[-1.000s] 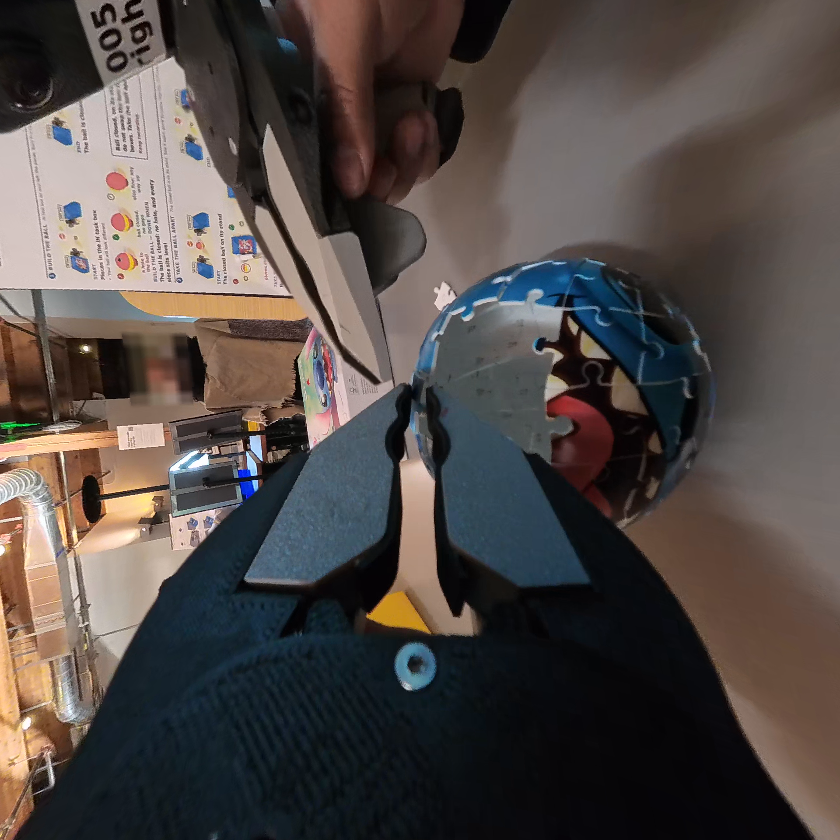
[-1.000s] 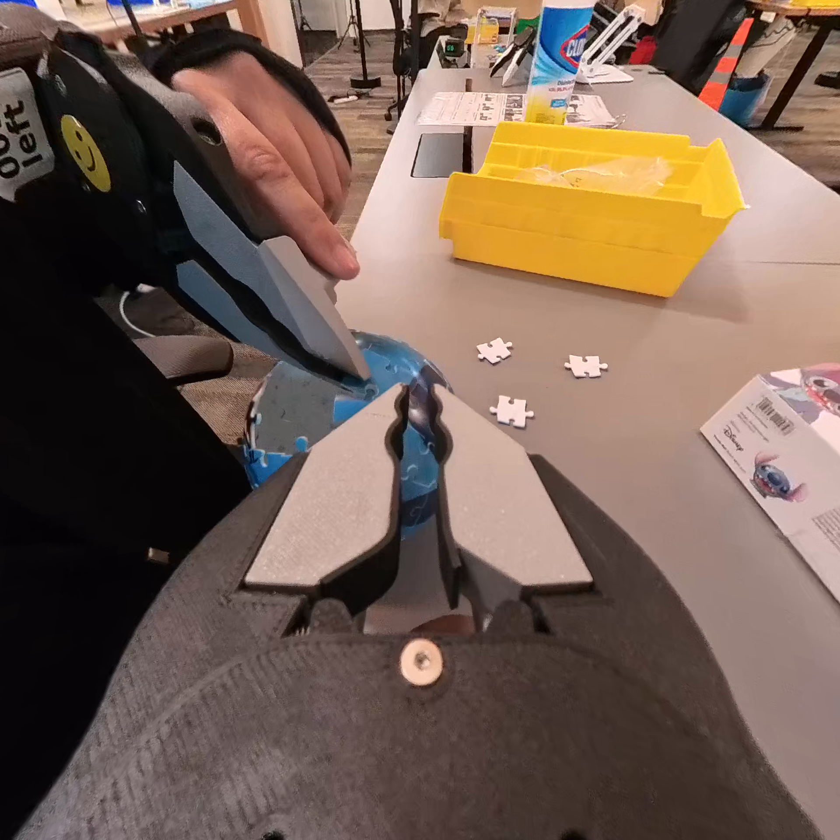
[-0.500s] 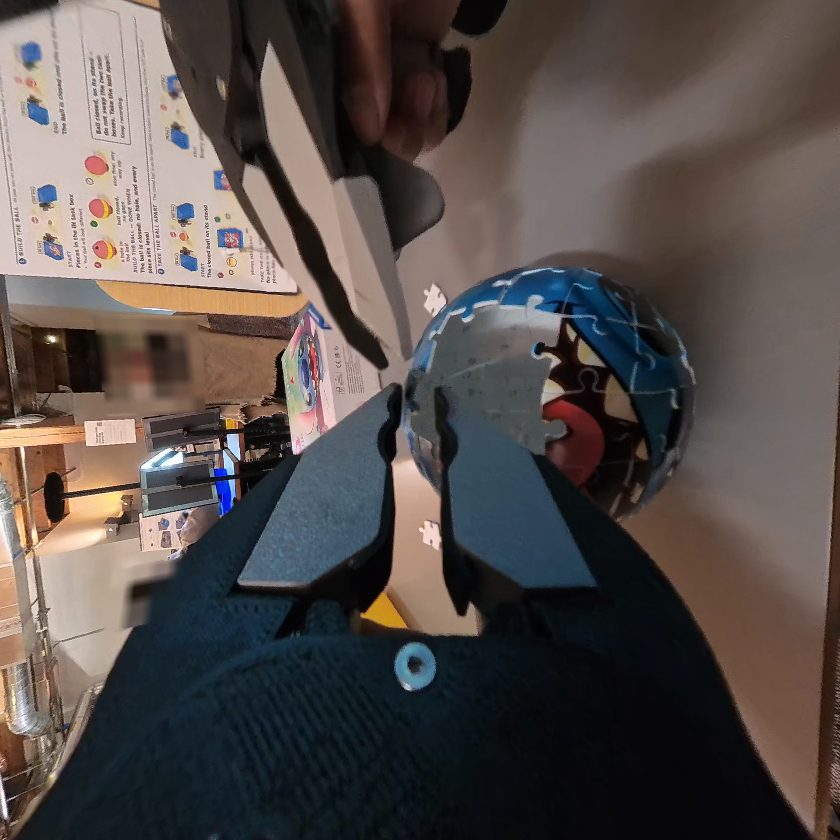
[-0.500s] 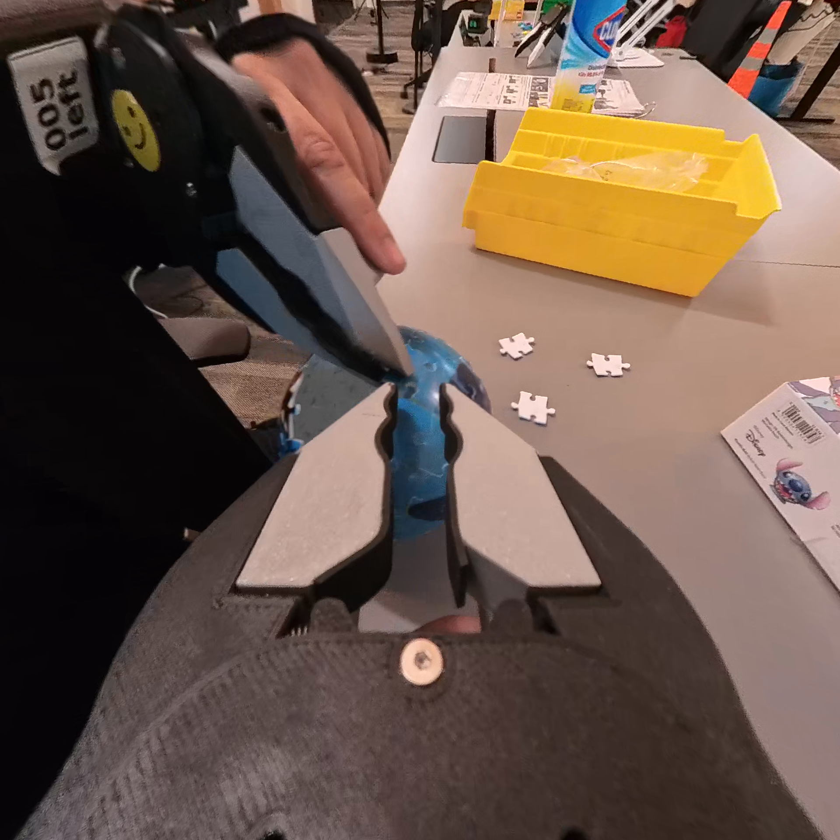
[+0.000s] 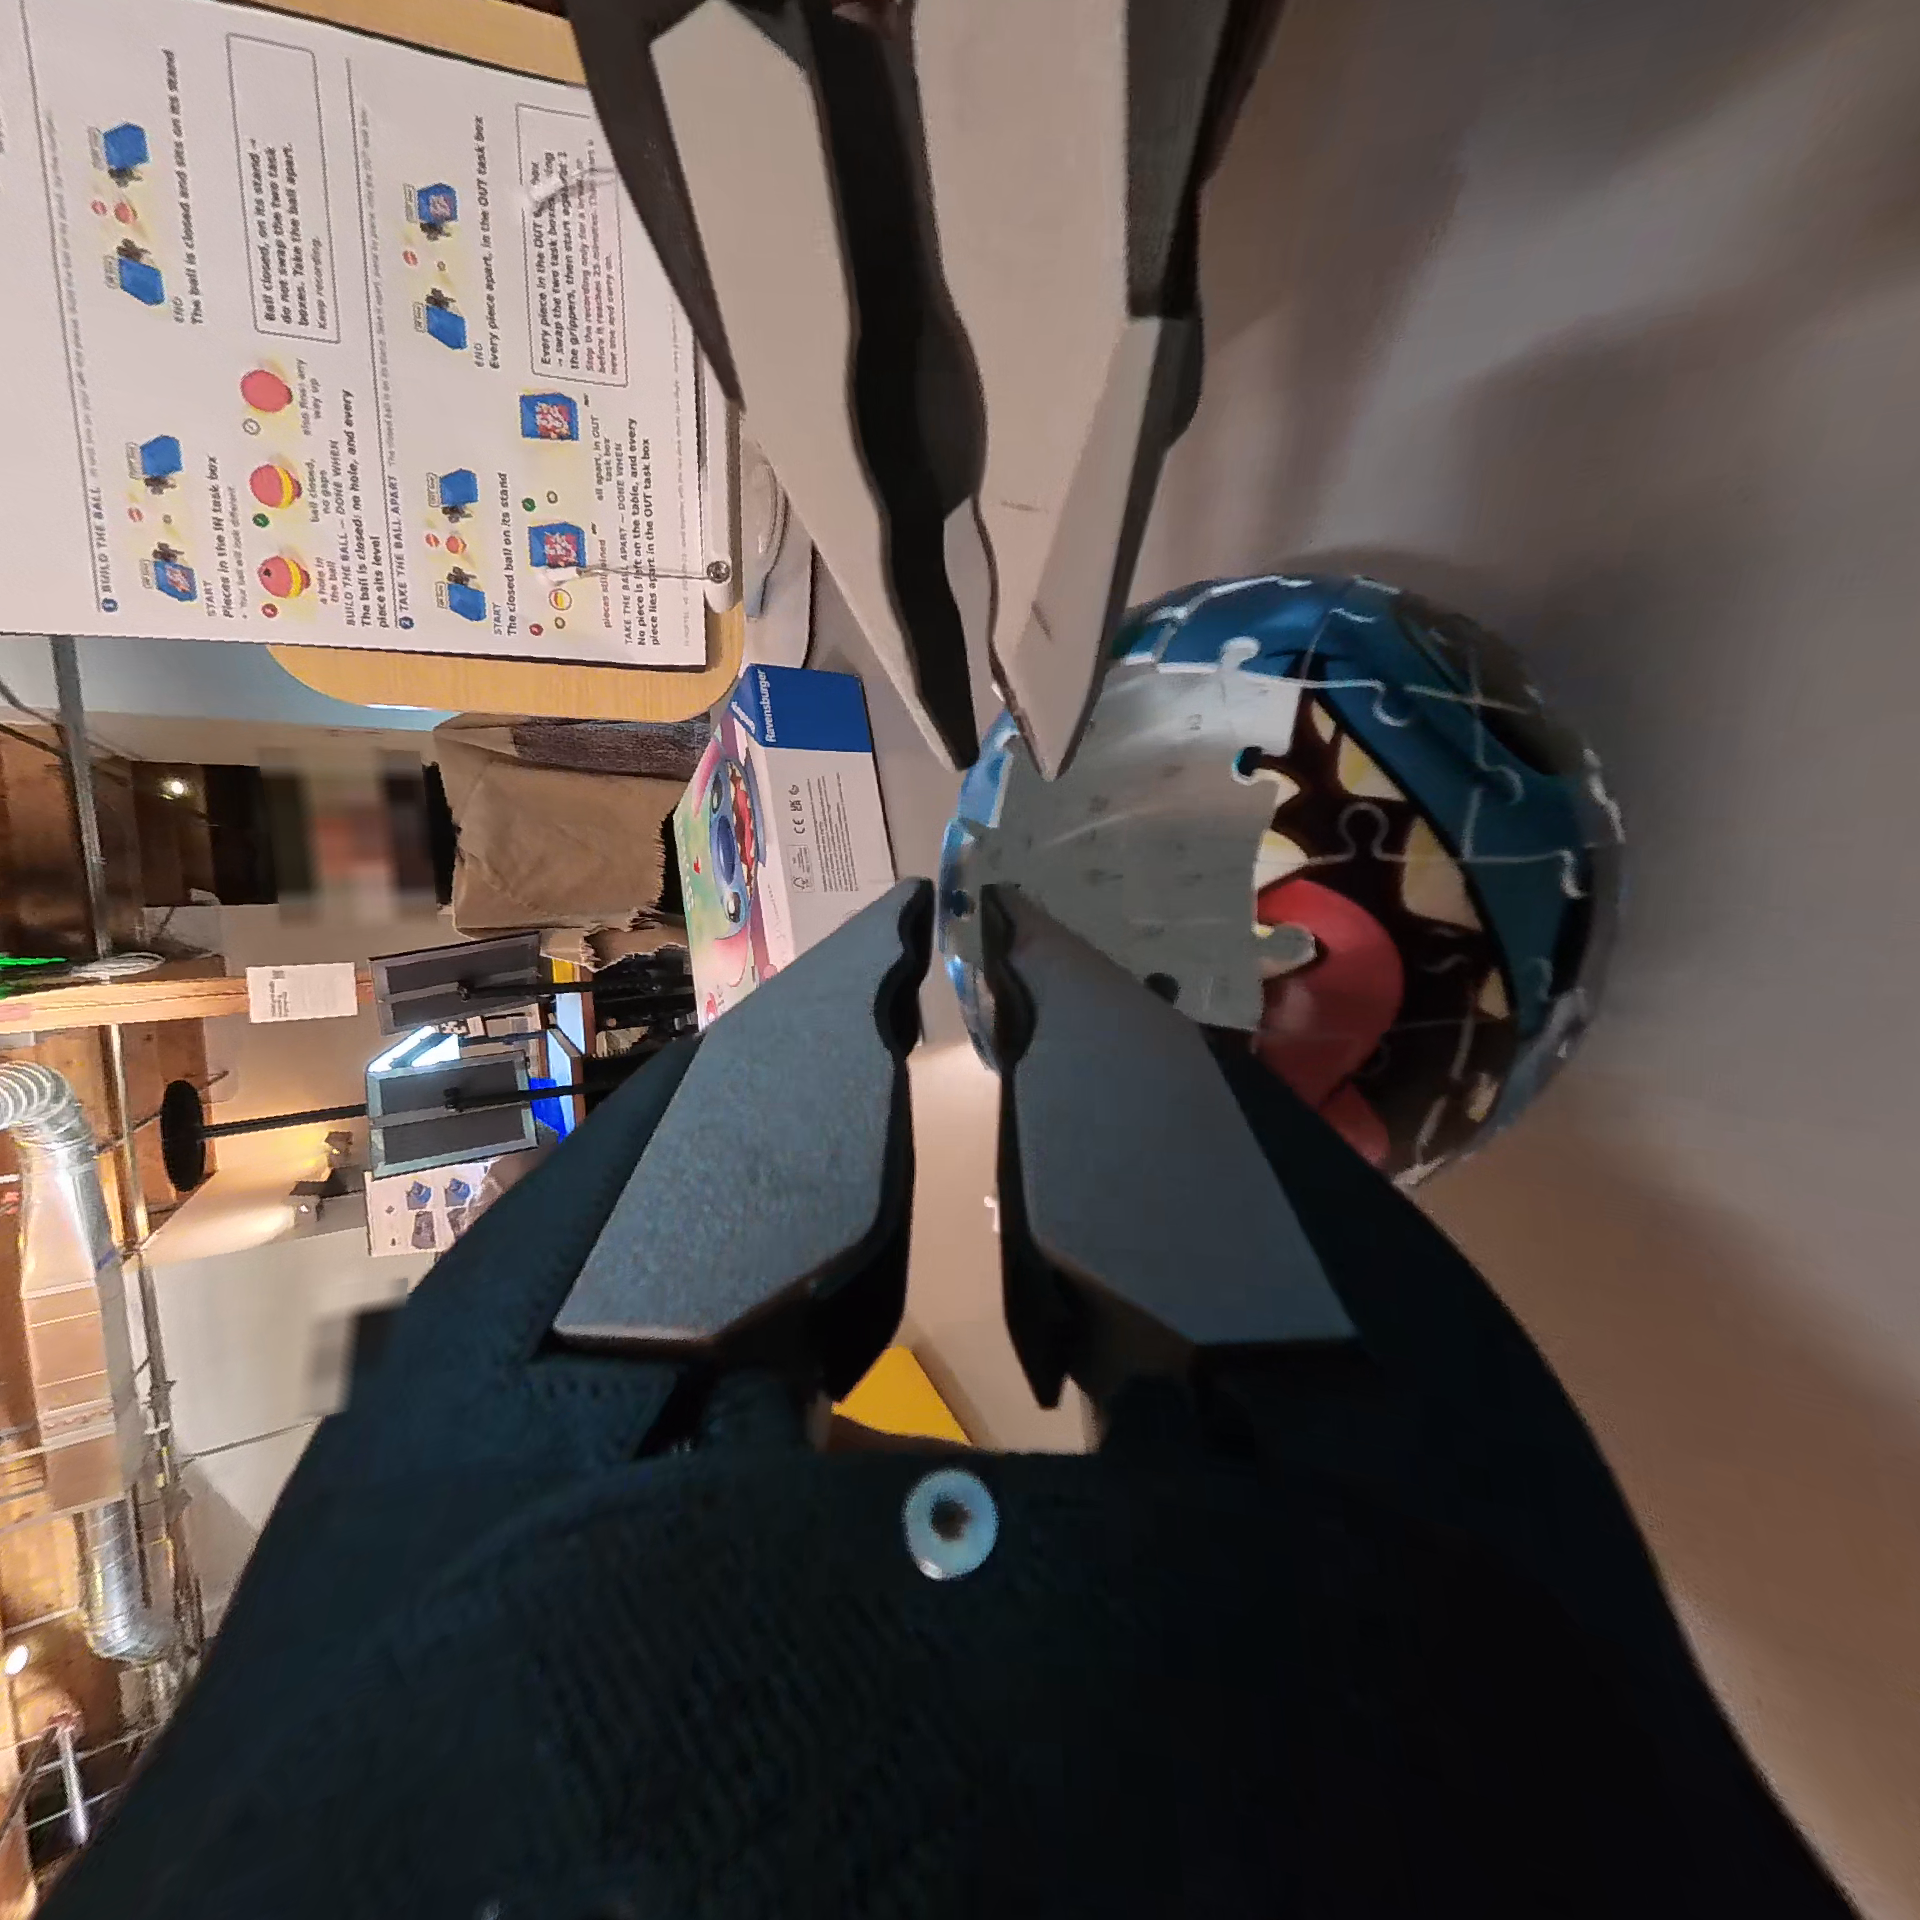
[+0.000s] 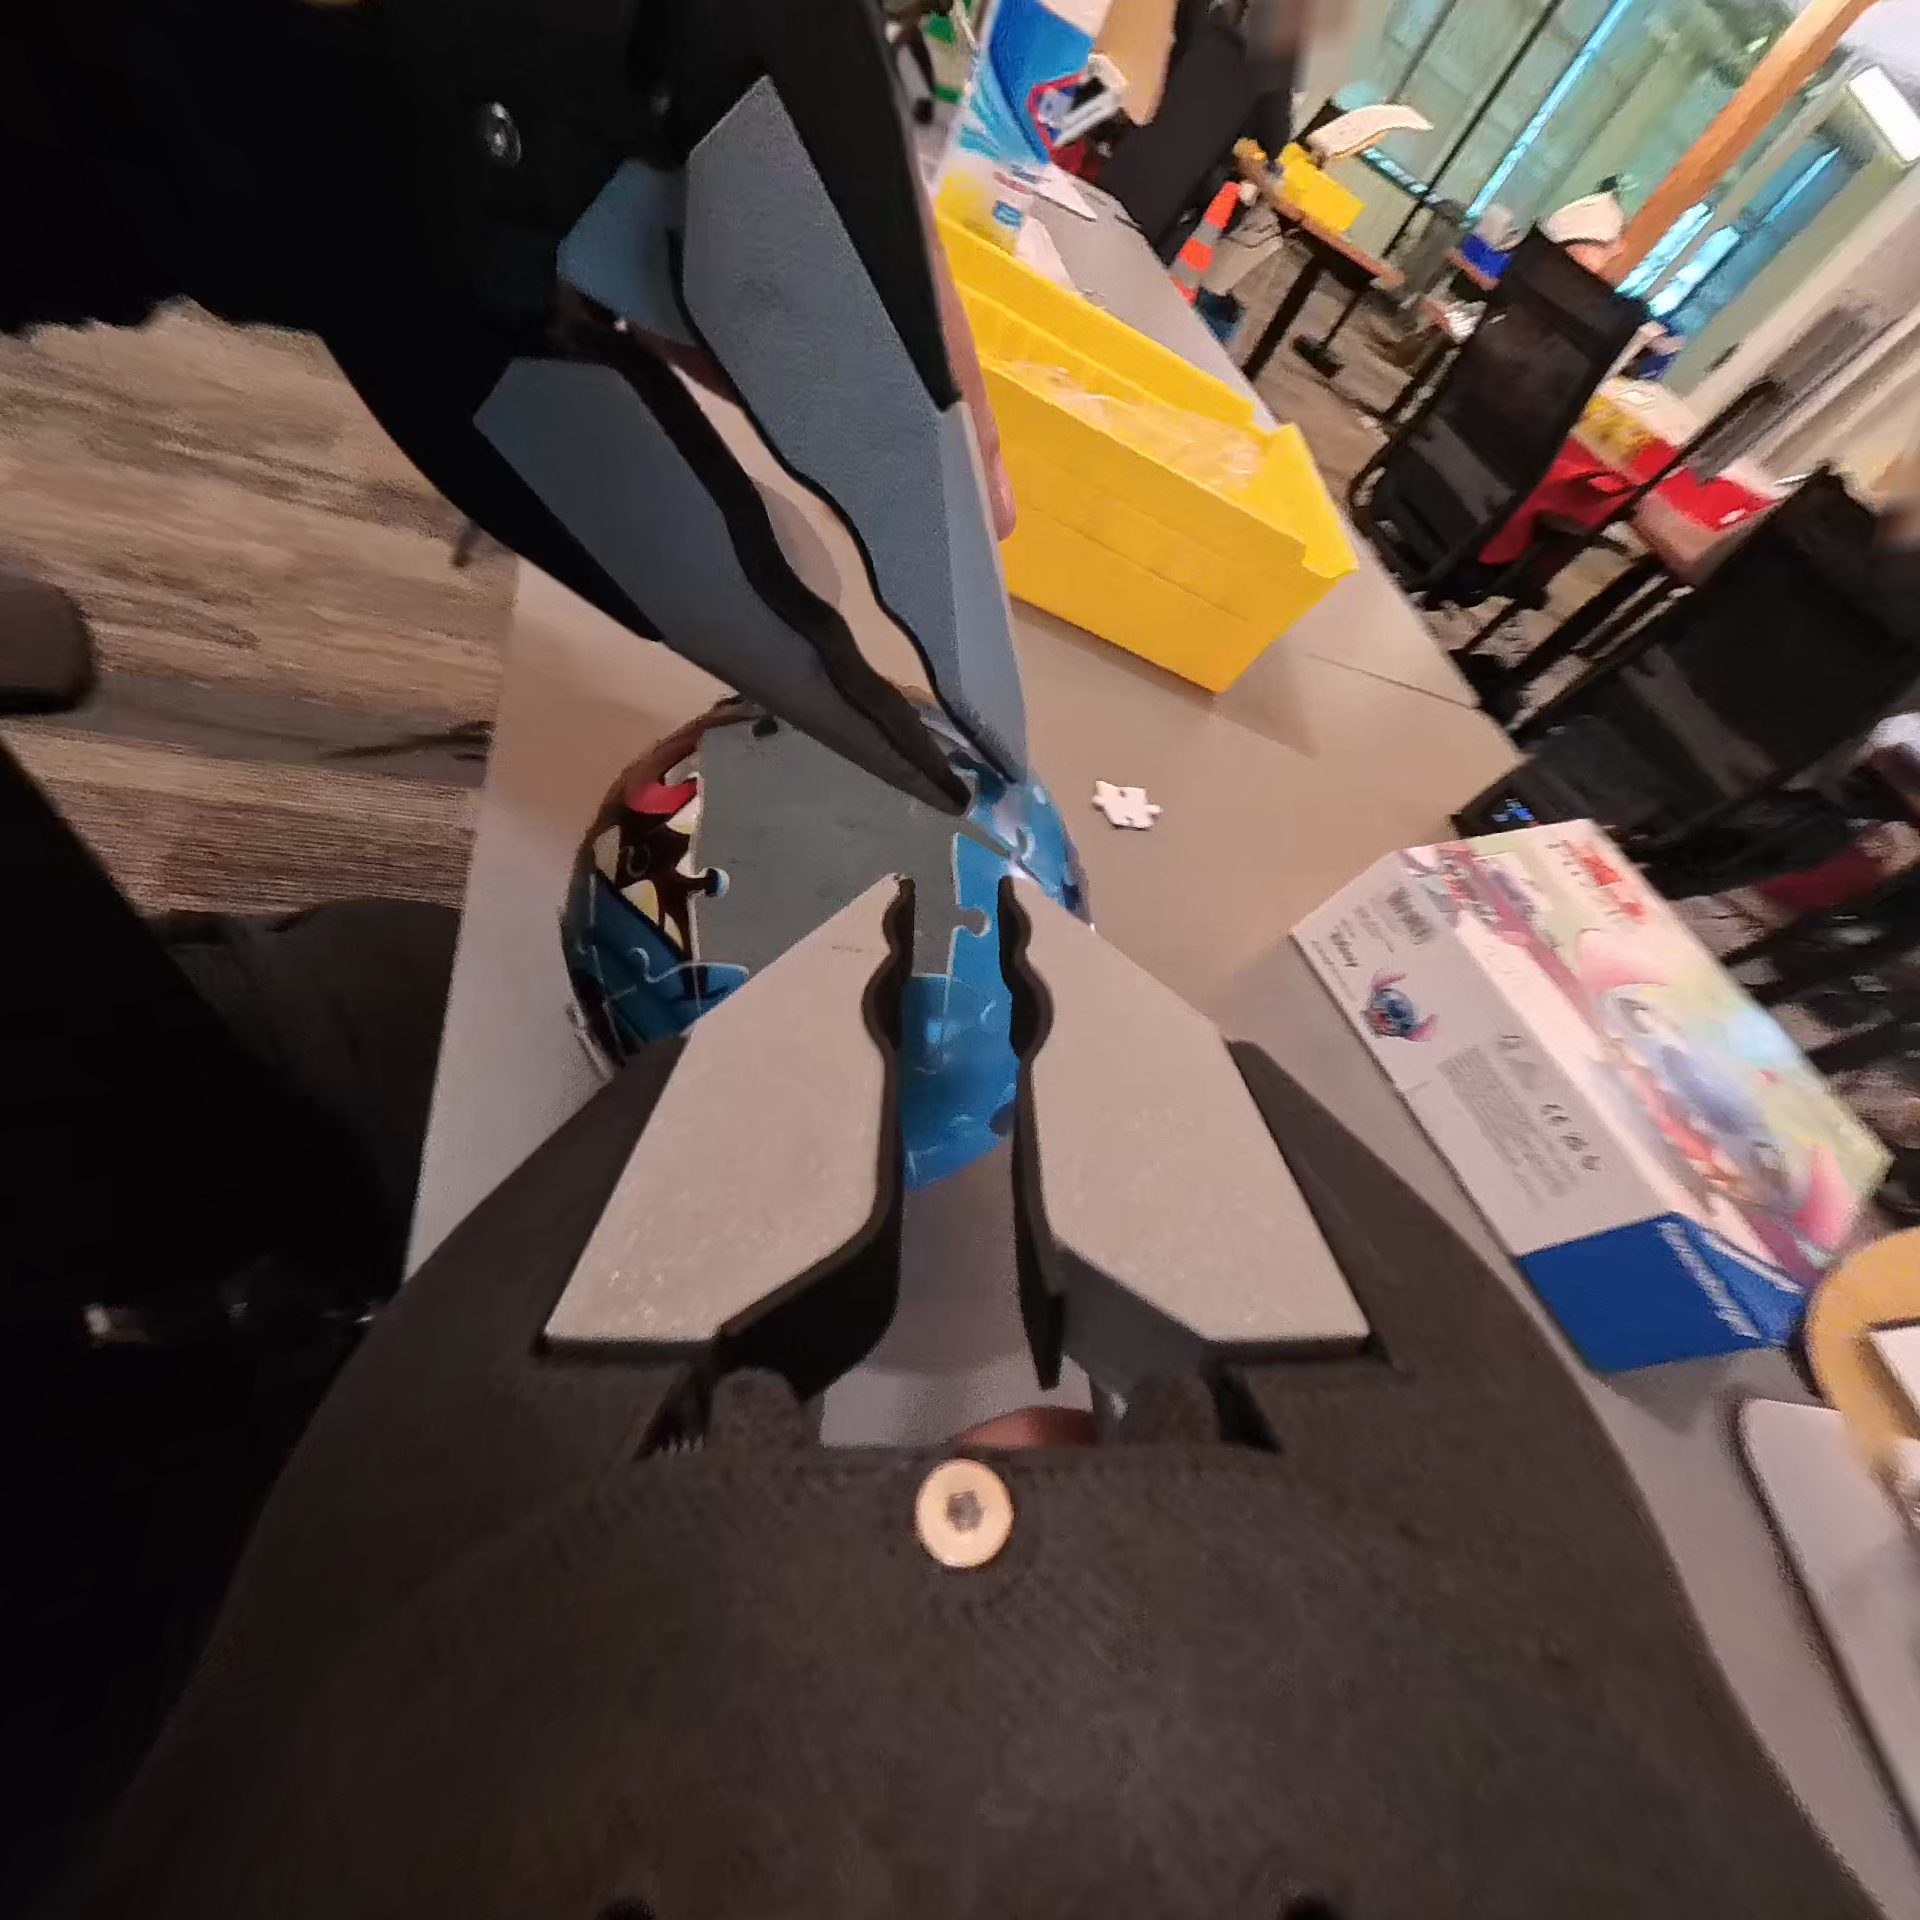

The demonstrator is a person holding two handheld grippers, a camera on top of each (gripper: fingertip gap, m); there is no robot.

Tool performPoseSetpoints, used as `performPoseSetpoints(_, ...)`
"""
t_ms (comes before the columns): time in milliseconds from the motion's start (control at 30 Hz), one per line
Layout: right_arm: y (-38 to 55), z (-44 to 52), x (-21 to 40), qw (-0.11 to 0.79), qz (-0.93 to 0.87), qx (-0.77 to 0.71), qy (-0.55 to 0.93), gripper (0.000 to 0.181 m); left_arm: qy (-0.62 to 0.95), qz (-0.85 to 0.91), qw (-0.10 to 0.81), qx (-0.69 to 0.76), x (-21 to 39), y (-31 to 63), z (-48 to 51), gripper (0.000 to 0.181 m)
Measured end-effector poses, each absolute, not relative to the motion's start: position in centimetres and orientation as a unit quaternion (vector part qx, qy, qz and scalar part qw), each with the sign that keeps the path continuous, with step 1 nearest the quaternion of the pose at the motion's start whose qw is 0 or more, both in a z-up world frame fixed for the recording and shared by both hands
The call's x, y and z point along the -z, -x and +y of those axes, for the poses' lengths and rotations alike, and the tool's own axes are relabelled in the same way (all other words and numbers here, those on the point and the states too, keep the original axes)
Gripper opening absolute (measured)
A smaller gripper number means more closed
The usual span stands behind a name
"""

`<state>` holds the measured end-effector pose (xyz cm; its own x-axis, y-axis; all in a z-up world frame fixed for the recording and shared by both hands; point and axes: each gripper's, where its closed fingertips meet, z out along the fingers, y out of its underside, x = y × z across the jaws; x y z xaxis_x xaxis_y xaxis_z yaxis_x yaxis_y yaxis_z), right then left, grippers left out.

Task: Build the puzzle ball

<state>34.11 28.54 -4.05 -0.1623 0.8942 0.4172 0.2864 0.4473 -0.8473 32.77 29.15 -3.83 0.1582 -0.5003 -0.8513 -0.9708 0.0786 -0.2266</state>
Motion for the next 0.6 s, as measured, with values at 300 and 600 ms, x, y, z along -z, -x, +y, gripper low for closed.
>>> performPoseSetpoints(300, -33.40, 28.87, 3.99, 0.553, -0.697, -0.230, 0.394, 0.006, 0.618, 0.597, 0.431, -0.275, 4.02, -32.79, 29.23, 0.007)
performPoseSetpoints(600, -33.21, 28.83, 3.92, 0.574, -0.700, -0.203, 0.372, 0.004, 0.608, 0.606, 0.429, -0.281, 3.89, -32.80, 29.27, 0.004)
